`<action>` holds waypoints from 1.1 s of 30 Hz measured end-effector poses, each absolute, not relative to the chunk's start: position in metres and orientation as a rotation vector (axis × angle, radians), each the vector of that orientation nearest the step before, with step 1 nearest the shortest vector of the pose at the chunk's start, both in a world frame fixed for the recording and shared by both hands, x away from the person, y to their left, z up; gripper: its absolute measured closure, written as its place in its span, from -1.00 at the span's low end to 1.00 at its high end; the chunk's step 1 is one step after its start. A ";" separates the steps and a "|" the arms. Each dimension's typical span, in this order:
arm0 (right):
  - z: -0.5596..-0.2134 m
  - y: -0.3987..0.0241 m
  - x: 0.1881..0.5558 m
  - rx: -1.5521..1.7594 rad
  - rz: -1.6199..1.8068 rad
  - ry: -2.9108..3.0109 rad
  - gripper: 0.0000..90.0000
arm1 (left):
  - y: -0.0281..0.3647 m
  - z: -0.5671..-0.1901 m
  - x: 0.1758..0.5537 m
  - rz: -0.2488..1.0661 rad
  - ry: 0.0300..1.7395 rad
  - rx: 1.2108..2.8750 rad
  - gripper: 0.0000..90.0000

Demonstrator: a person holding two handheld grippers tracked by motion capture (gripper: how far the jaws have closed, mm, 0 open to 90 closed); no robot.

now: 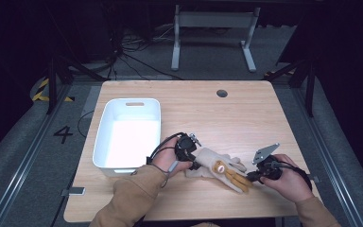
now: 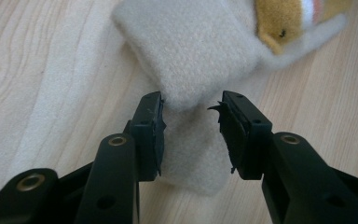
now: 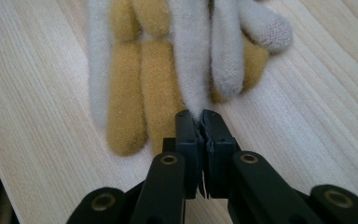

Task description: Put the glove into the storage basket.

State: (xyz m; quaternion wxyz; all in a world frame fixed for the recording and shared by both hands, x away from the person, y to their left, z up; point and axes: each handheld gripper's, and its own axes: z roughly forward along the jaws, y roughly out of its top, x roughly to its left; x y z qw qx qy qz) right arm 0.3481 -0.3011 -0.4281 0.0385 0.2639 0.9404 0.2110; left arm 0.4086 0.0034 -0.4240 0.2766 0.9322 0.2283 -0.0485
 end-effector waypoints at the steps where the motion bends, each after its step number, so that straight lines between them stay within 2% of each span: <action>1: -0.428 -0.301 0.348 0.809 0.647 2.884 0.93 | 0.003 -0.425 0.409 -0.138 0.612 2.501 0.35; 2: -0.428 -0.301 0.348 0.809 0.643 2.886 0.93 | 0.002 -0.425 0.409 -0.145 0.609 2.505 0.49; 3: -0.428 -0.301 0.348 0.809 0.643 2.886 0.93 | 0.002 -0.425 0.409 -0.141 0.604 2.510 0.49; 4: -0.428 -0.300 0.348 0.809 0.641 2.886 0.93 | 0.001 -0.425 0.408 -0.130 0.601 2.517 0.59; 7: -0.428 -0.300 0.348 0.814 0.643 2.886 0.93 | 0.000 -0.426 0.408 -0.112 0.580 2.525 0.66; 9: -0.428 -0.300 0.348 0.814 0.644 2.885 0.93 | 0.000 -0.427 0.408 -0.112 0.569 2.531 0.81; 13: -0.427 -0.300 0.348 0.812 0.647 2.883 0.93 | 0.000 -0.425 0.407 -0.104 0.562 2.535 0.94; 33: -0.398 -0.309 0.351 0.810 0.725 2.783 0.94 | 0.013 -0.384 0.381 0.060 0.494 2.423 0.99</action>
